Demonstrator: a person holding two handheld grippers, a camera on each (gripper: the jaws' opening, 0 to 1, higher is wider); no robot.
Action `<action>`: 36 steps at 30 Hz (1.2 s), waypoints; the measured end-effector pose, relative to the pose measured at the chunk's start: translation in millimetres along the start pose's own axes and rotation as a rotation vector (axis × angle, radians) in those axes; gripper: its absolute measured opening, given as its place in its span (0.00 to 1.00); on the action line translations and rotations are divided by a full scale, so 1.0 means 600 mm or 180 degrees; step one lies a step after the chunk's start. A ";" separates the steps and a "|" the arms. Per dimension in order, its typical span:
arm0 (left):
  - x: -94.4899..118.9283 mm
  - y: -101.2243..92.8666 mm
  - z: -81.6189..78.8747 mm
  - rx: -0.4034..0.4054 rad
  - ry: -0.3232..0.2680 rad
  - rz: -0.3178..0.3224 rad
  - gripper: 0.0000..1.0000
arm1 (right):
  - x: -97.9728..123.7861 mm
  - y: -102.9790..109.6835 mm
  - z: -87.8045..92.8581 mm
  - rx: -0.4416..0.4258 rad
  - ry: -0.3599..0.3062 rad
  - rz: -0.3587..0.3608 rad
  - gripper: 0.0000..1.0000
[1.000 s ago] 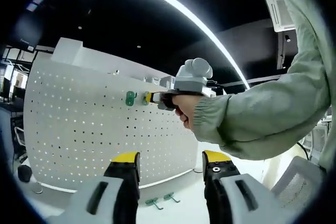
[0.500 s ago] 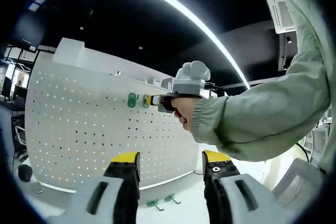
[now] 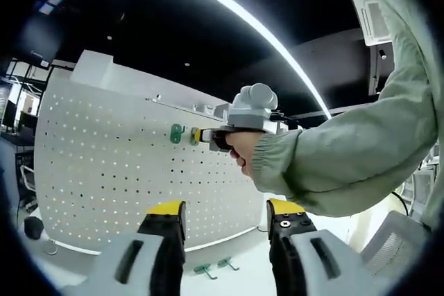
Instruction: Insert the hook assembly into the mounting plate slot until the hook locks in place.
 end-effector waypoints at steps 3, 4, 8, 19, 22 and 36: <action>0.000 0.000 -0.001 0.0002 -0.0005 0.0002 0.49 | -0.001 -0.002 0.001 -0.0025 -0.0012 -0.0018 0.02; 0.000 0.000 -0.001 0.0002 -0.0006 0.0002 0.49 | 0.000 -0.002 0.001 -0.0053 -0.0016 -0.0028 0.02; 0.000 0.001 -0.002 0.0009 -0.0013 0.0000 0.49 | 0.001 0.002 0.001 0.0047 -0.0001 -0.0072 0.04; 0.001 0.005 -0.003 -0.0005 -0.0021 -0.0038 0.49 | 0.006 0.007 -0.002 0.0190 -0.0033 -0.0097 0.19; 0.001 0.005 -0.003 -0.0015 -0.0019 -0.0041 0.49 | 0.011 0.007 -0.004 0.0176 -0.0042 -0.0087 0.24; 0.002 0.007 0.001 -0.0021 0.0016 -0.0062 0.48 | 0.035 0.005 0.000 0.0114 -0.0059 -0.0150 0.44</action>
Point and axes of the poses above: the point that each gripper's makers call its tool centre point, and the gripper's own axes: x roughly backward along the fingers, y roughly to its left, z roughly out of its underside, the point moved 5 cm from there along x, roughly backward along the fingers, and after that the axes turned 15 degrees about x, right-handed, at the moved point
